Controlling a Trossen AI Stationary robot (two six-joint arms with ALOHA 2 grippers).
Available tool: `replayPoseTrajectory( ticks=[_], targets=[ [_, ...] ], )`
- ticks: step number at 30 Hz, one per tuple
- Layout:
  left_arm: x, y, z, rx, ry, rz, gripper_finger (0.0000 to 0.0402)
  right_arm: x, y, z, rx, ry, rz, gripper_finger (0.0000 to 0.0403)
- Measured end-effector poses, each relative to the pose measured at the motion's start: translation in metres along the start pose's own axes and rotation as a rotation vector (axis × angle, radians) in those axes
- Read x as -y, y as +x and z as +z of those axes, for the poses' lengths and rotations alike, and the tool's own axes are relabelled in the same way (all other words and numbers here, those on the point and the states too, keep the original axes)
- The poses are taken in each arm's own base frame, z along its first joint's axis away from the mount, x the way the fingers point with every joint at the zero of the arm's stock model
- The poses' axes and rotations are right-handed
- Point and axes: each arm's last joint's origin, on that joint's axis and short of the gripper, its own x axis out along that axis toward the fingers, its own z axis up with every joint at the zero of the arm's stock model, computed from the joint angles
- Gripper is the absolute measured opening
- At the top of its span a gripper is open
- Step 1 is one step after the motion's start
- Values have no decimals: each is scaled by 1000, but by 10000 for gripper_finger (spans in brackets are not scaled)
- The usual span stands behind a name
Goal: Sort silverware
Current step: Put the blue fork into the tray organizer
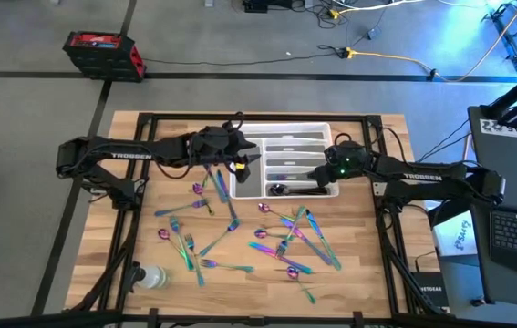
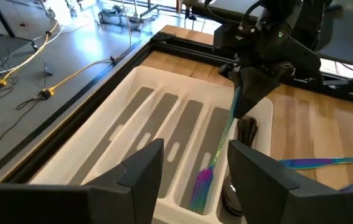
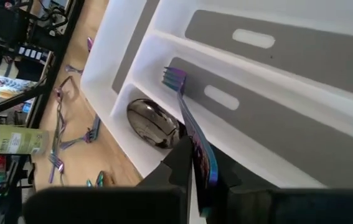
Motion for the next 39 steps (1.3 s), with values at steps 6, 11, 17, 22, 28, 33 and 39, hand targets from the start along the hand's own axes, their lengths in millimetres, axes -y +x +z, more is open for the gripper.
replayPoseTrajectory(
  ticks=[6,11,17,22,28,33,39],
  targets=[
    [3,-1,3,32,21,-10,166,1,0,0,19,-21,-24,1],
    [4,-1,3,36,29,-6,166,2,0,0,26,-20,-40,21],
    [4,-1,3,37,50,6,166,2,0,0,29,-20,-41,93],
    [3,-1,3,39,56,15,166,2,0,0,29,-21,-41,153],
    [3,-1,3,39,54,17,166,6,0,-2,29,-34,-107,190],
    [3,-1,3,39,53,30,166,8,0,-2,33,-34,-135,196],
    [3,-1,3,32,54,36,166,13,-1,-7,-4,-17,-199,196]
  ],
)
